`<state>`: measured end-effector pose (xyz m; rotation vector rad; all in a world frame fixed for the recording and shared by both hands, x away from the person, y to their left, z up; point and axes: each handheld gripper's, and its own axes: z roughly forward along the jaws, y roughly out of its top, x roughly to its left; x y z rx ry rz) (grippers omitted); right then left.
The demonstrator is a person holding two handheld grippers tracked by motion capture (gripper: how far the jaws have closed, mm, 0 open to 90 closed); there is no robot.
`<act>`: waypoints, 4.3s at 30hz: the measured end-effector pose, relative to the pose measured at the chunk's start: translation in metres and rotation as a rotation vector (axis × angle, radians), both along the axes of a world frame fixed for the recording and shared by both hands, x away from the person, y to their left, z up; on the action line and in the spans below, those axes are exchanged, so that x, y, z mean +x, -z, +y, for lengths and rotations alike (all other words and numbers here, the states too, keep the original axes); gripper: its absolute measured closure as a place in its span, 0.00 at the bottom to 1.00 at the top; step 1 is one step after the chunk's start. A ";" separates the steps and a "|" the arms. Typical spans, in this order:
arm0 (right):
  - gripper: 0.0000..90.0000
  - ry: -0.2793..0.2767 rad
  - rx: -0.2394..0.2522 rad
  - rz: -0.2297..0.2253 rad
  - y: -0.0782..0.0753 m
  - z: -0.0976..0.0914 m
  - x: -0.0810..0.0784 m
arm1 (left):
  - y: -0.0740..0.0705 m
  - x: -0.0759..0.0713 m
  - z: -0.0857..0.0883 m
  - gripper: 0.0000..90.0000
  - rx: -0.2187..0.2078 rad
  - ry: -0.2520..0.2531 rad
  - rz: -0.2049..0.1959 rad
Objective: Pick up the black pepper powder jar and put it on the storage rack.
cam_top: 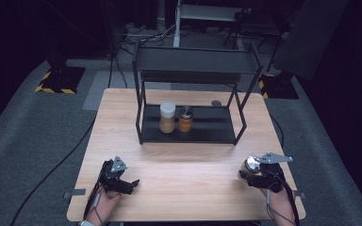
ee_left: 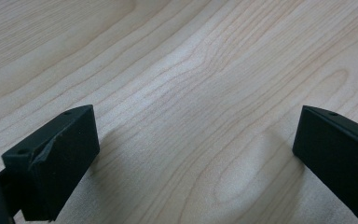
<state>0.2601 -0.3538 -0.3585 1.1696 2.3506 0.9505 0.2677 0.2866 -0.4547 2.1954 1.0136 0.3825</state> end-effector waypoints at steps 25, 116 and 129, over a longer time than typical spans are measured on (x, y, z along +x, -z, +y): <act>0.33 -0.106 -0.035 -0.034 -0.044 0.075 0.118 | 0.000 0.002 -0.003 0.00 0.002 0.017 0.000; 0.05 -0.161 0.090 -0.080 -0.031 0.005 0.112 | 0.000 0.001 -0.004 0.00 0.002 0.018 0.000; 0.05 -0.182 0.114 -0.122 -0.026 -0.031 0.075 | 0.000 0.001 -0.004 0.00 0.000 0.018 0.000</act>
